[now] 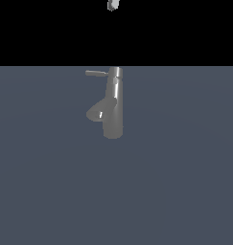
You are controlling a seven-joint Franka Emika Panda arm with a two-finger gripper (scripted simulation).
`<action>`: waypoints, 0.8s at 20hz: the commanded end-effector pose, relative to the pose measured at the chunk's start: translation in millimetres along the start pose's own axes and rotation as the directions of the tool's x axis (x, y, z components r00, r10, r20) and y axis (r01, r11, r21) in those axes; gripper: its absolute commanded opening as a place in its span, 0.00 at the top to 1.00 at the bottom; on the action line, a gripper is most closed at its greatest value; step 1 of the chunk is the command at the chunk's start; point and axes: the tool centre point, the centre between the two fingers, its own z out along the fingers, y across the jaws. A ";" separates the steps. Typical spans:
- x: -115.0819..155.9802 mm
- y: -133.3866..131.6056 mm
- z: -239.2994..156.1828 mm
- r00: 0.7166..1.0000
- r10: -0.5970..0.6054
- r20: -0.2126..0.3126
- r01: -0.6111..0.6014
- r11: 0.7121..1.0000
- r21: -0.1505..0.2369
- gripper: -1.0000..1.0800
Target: Turn on the faucet by rotating a designated handle.
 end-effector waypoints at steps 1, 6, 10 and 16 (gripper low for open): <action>9.1 -16.8 12.2 0.997 0.072 0.000 -0.072 0.997 -0.001 1.00; 25.2 -48.6 39.4 0.978 0.208 -0.008 -0.208 0.978 -0.006 1.00; 36.0 -73.1 63.9 0.951 0.310 -0.022 -0.310 0.951 -0.009 1.00; 47.9 -107.8 104.9 0.893 0.447 -0.053 -0.448 0.894 -0.009 1.00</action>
